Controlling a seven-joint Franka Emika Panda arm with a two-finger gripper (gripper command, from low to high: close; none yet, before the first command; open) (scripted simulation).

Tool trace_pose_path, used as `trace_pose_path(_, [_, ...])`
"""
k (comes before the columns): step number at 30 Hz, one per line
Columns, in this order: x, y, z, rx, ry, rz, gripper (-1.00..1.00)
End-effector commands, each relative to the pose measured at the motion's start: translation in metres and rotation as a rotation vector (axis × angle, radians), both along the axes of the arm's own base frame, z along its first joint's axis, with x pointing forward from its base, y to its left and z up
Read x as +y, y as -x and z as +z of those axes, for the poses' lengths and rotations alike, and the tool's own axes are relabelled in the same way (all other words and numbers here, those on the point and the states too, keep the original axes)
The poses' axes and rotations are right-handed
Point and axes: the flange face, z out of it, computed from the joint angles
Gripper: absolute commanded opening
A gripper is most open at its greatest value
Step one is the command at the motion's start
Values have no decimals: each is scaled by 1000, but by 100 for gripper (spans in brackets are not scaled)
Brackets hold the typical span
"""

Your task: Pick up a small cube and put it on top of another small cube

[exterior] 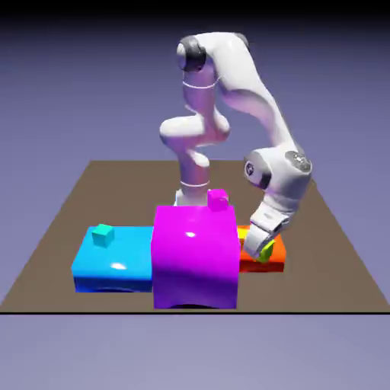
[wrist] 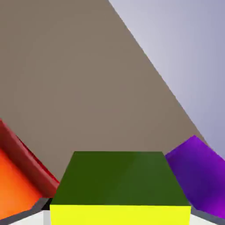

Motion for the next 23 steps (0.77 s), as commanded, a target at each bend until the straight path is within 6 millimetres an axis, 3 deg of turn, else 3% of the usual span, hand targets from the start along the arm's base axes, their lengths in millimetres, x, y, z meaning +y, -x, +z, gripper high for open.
trace_pose_path(1, [-2, 9, 7, -1, 2, 33, -100])
trace_pose_path(9, [-18, 85, 46, 22, -30, 292, -100])
trace_pose_path(11, [-20, 91, 48, 24, -35, 313, -100])
trace_pose_path(16, [-30, 93, -21, 24, -35, 313, -100])
trace_pose_path(17, [-30, 93, -21, 24, -35, 313, 100])
trace_pose_path(18, [-30, 93, -21, 24, -35, 313, 100])
trace_pose_path(23, [-20, 91, 48, 24, -35, 313, 100])
